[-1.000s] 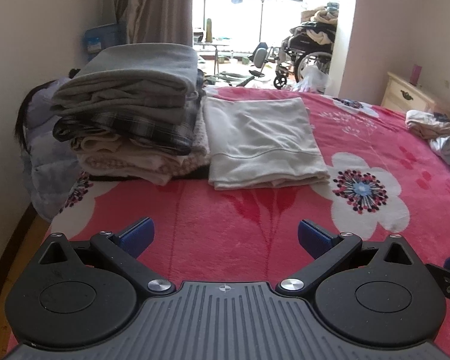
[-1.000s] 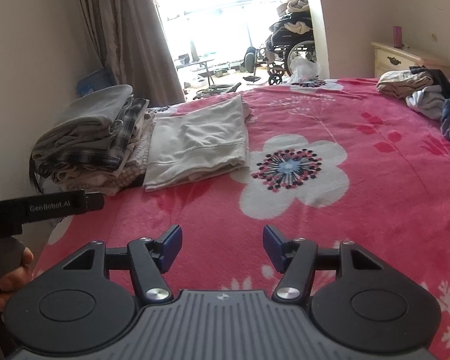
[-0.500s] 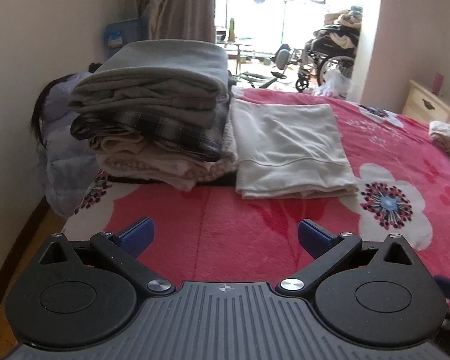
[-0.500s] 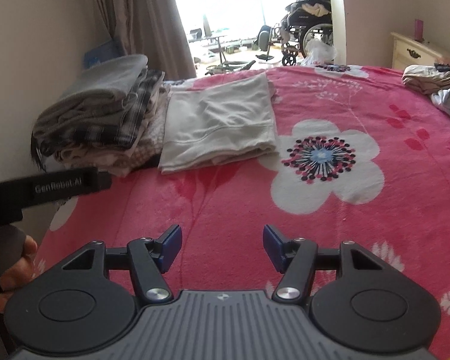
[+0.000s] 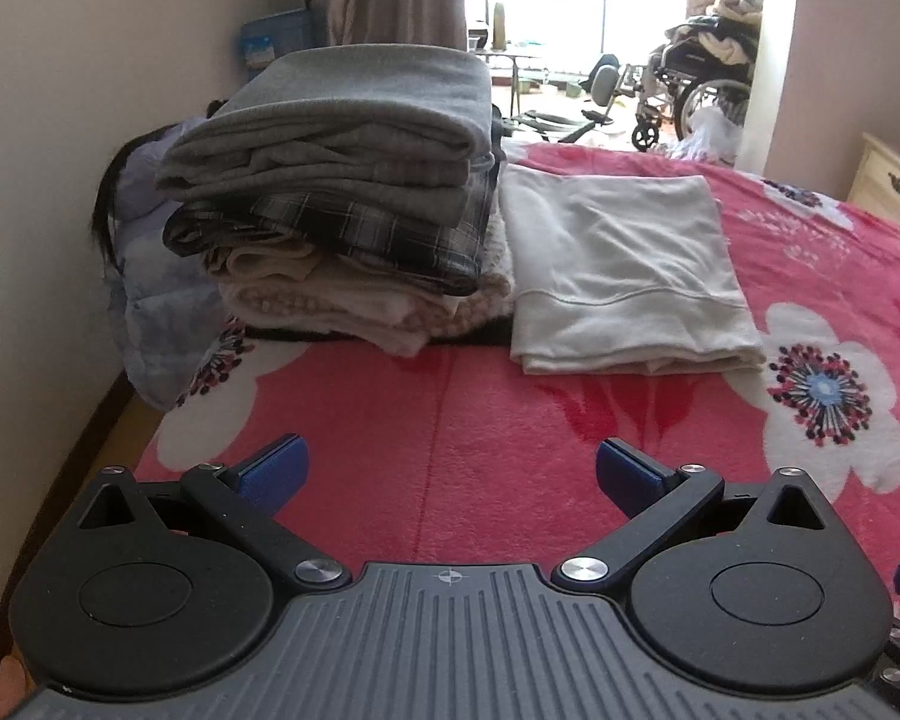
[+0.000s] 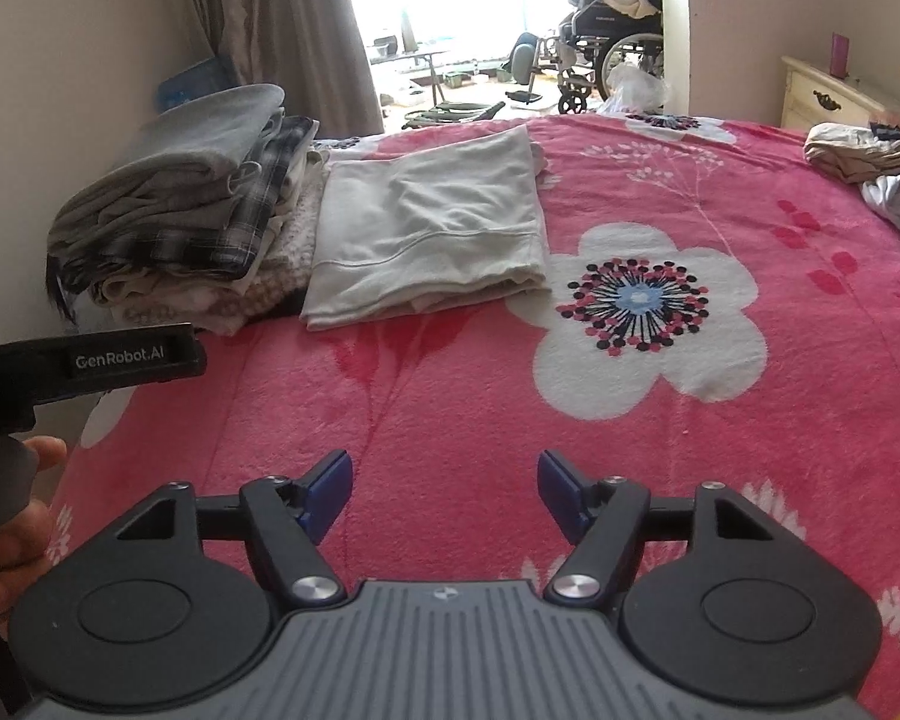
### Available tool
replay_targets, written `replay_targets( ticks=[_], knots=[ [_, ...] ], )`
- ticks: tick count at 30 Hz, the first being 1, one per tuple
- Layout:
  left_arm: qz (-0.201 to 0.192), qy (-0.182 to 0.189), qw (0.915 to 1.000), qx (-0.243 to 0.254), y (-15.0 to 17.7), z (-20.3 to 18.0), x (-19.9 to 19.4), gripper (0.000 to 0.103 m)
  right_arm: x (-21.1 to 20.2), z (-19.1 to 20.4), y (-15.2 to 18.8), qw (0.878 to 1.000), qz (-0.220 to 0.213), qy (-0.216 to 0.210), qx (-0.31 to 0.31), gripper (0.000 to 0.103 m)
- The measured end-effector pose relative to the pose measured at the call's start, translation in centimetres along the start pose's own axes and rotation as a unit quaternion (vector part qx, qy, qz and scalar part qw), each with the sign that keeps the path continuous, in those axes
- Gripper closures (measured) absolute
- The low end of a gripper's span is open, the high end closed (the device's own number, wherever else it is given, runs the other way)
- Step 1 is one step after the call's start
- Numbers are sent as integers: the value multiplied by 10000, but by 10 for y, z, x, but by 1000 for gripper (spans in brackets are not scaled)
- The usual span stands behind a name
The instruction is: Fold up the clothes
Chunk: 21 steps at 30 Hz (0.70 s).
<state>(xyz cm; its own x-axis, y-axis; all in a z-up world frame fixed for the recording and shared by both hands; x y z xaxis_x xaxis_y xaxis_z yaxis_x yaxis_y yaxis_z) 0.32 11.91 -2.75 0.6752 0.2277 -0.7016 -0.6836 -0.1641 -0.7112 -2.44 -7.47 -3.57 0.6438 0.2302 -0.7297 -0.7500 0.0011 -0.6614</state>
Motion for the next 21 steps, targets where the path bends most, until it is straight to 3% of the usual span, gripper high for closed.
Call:
replay_targets(
  ticks=[6,21],
  knots=[
    [139,-11,9999,54,-2,-11,8,0,3,-2,-10,9998,-46,181,-100,24],
    [187,152,9997,77,-2,-40,20,0,10,-19,-31,9977,-98,635,-234,20]
  ],
)
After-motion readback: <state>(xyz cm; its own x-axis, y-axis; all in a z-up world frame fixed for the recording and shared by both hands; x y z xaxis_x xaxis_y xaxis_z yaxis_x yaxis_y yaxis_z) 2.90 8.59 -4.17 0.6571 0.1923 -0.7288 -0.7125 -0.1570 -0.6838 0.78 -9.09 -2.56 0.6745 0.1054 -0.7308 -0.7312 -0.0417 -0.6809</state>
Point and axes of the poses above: each gripper's, at about its wrist camera, not at the fingertips, and x roughly the way its jaws point, z to its left, y to its underside, the point moved 1 cm from there along x, roughly the way its jaws point
